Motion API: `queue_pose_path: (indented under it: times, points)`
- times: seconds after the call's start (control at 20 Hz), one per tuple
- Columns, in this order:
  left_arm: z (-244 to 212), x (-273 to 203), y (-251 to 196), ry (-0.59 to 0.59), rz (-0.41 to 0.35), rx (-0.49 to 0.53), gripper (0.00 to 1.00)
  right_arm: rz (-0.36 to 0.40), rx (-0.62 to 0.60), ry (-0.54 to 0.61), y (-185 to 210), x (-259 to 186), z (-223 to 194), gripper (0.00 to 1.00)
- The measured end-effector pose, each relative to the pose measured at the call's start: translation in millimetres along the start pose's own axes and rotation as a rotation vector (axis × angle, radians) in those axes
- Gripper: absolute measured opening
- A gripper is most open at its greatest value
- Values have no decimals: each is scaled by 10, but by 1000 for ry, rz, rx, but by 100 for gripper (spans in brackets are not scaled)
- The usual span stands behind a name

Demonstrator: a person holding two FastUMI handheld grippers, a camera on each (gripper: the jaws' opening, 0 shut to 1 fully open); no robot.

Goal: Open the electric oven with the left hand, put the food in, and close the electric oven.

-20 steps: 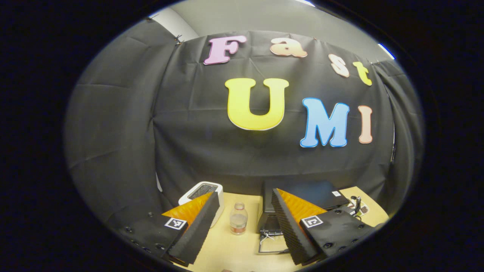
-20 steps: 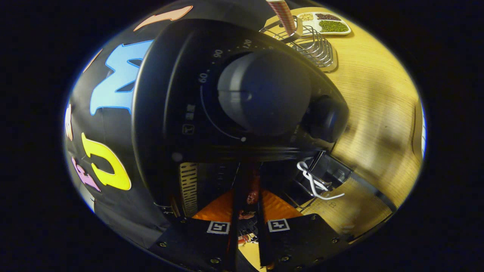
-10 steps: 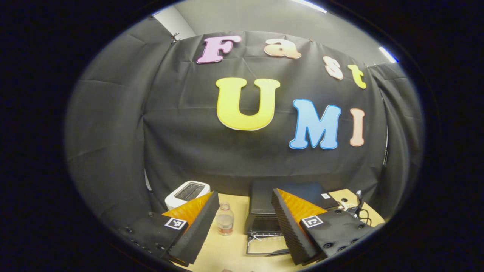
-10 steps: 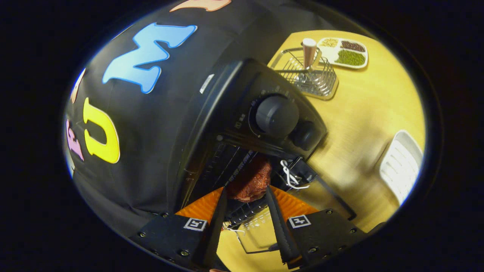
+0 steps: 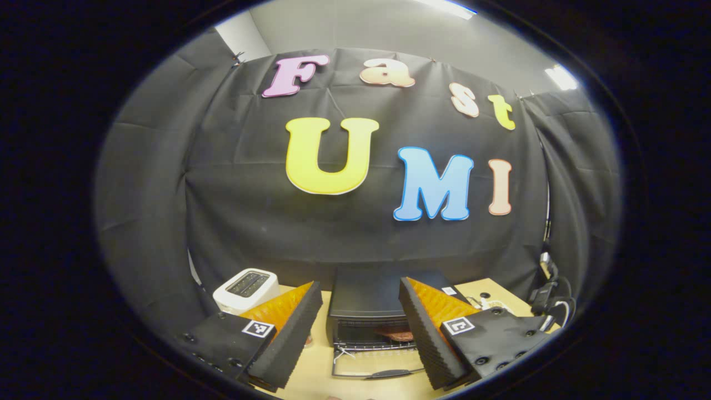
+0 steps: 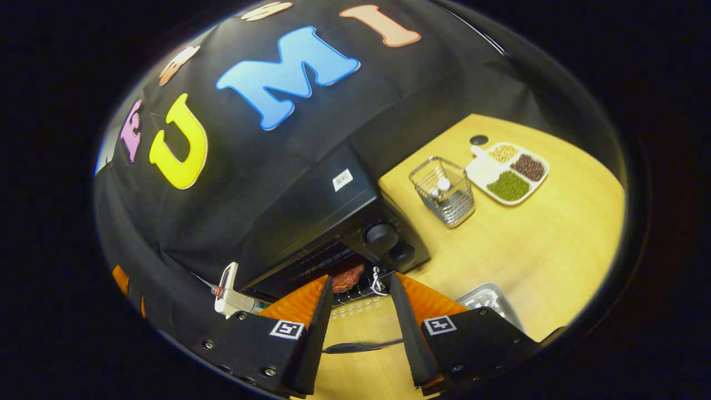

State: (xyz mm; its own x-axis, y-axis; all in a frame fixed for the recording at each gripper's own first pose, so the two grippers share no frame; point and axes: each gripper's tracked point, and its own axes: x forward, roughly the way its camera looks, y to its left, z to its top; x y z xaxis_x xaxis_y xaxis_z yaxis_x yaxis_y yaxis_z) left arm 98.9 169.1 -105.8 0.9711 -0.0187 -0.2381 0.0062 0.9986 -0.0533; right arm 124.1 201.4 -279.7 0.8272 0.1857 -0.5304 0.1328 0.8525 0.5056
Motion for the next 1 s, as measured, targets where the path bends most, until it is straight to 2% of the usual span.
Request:
queue_pose_path:
  times: [0.2,0.35,0.4,0.45,0.5,0.55,0.6,0.8,1.0]
  points:
    - [-62,11,-242,6,-27,7,98,-18,-110,-126,-98,-538,439,64]
    - [-66,-2,-399,2,-38,13,98,-27,-249,-223,-107,-904,750,64]
    - [-75,-12,-444,0,-41,17,91,-25,-297,-257,-90,-1020,847,64]
    - [-74,-18,-496,-1,-44,21,91,-24,-341,-291,-74,-1135,950,64]
    - [-83,-31,-553,-2,-48,25,98,-24,-377,-321,-48,-1242,1031,64]
    - [-76,-43,-607,-4,-52,29,92,-23,-407,-351,-23,-1348,1131,63]
    - [-78,-50,-659,-7,-56,33,98,-24,-433,-385,5,-1445,1228,64]
    - [25,-120,-846,-44,-66,31,98,-9,-492,-490,117,-1713,1476,63]
    - [-97,-98,-1003,-13,-76,46,98,4,-476,-489,108,-1759,1501,63]
